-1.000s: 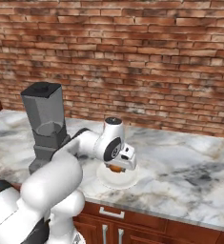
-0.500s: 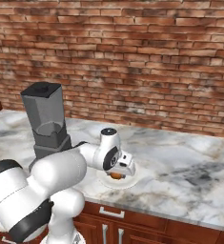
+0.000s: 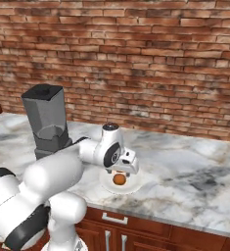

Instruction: Pick the two tangerines from the fridge and place them on the plate next to the blender to make a fruit smoothie.

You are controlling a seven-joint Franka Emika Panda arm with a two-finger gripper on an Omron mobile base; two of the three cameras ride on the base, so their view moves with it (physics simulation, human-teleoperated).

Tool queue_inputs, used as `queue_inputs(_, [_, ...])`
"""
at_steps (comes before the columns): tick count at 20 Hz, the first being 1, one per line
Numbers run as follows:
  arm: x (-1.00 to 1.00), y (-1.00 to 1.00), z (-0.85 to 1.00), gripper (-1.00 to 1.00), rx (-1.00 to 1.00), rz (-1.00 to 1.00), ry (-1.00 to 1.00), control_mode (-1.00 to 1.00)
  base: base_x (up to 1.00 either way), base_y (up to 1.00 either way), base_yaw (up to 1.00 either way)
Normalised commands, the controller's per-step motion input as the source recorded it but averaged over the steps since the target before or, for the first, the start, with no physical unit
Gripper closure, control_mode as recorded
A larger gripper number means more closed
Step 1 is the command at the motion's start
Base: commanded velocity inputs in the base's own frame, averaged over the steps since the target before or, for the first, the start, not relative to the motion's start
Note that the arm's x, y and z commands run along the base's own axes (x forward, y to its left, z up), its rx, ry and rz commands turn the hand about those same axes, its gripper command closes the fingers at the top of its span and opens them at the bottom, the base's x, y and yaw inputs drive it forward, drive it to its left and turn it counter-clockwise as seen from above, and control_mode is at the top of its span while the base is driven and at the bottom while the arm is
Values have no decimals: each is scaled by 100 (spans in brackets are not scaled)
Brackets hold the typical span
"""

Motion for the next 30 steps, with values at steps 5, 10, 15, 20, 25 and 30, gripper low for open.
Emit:
queue_inputs(5, [-84, -6, 100, -100, 0, 0, -26, -100, 0, 0, 0])
queue_inputs(10, [-100, -1, 100, -100, 0, 3, -45, -100, 0, 0, 0])
queue_inputs(15, [-100, 2, 100, -100, -8, 10, -49, -100, 0, 0, 0])
queue_inputs(20, [-81, 1, 100, -100, -9, 5, -39, -100, 0, 0, 0])
queue_inputs(25, [-31, 0, 100, -100, -10, 3, -21, -100, 0, 0, 0])
queue_inputs(30, [0, -4, 5, -100, 0, -2, -1, -100, 0, 0, 0])
